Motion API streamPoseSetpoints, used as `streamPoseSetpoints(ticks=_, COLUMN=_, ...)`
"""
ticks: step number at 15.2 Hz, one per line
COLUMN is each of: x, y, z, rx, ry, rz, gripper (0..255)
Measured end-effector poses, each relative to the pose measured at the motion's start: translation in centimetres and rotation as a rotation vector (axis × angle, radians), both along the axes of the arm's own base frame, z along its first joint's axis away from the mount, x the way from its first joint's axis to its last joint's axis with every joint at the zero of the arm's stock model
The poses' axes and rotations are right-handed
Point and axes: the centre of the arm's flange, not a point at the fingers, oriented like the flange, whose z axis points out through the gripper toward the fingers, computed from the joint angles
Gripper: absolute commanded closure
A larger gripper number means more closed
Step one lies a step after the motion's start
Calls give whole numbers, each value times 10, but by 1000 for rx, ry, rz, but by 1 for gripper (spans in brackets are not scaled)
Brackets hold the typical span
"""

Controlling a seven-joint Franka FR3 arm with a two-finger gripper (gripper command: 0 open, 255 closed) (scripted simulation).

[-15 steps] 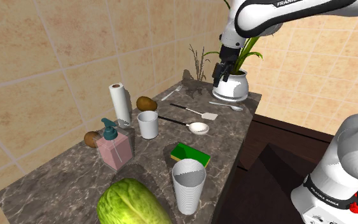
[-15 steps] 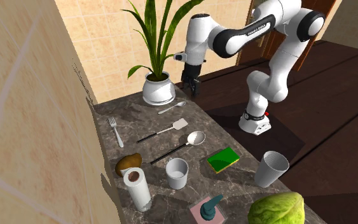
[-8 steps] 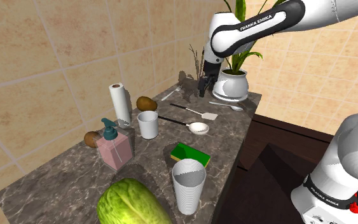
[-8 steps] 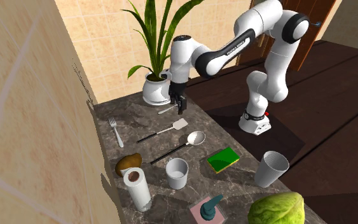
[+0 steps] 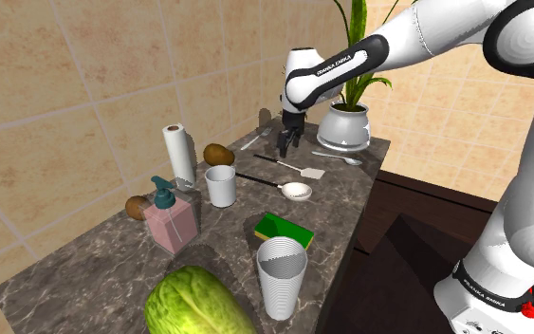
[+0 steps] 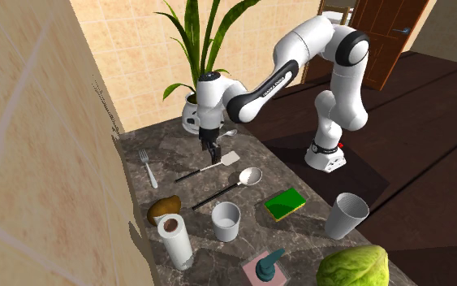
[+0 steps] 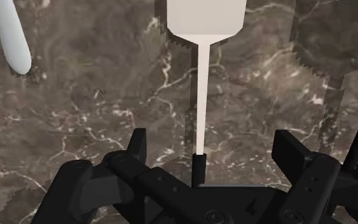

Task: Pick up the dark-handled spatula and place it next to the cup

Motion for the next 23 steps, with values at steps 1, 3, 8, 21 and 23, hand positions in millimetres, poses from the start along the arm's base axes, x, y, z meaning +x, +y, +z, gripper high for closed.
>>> streamPoseSetpoints(ticks=1, x=6, y=2, z=-8, rx=-2, ry=2, rz=3, gripper=0)
streamPoseSetpoints(ticks=3, x=9, y=3, z=-19, rx=-3, ry=3, rz=6, gripper=0)
streamPoseSetpoints(ticks=8, x=12, y=5, z=-45, rx=-3, ry=4, rz=7, gripper=0)
streamPoseSetpoints(ticks=21, x=12, y=4, z=-49, rx=-3, ry=3, rz=7, gripper=255)
streamPoseSetpoints(ticks=23, x=12, y=4, z=-49, rx=-3, ry=3, rz=7, gripper=255)
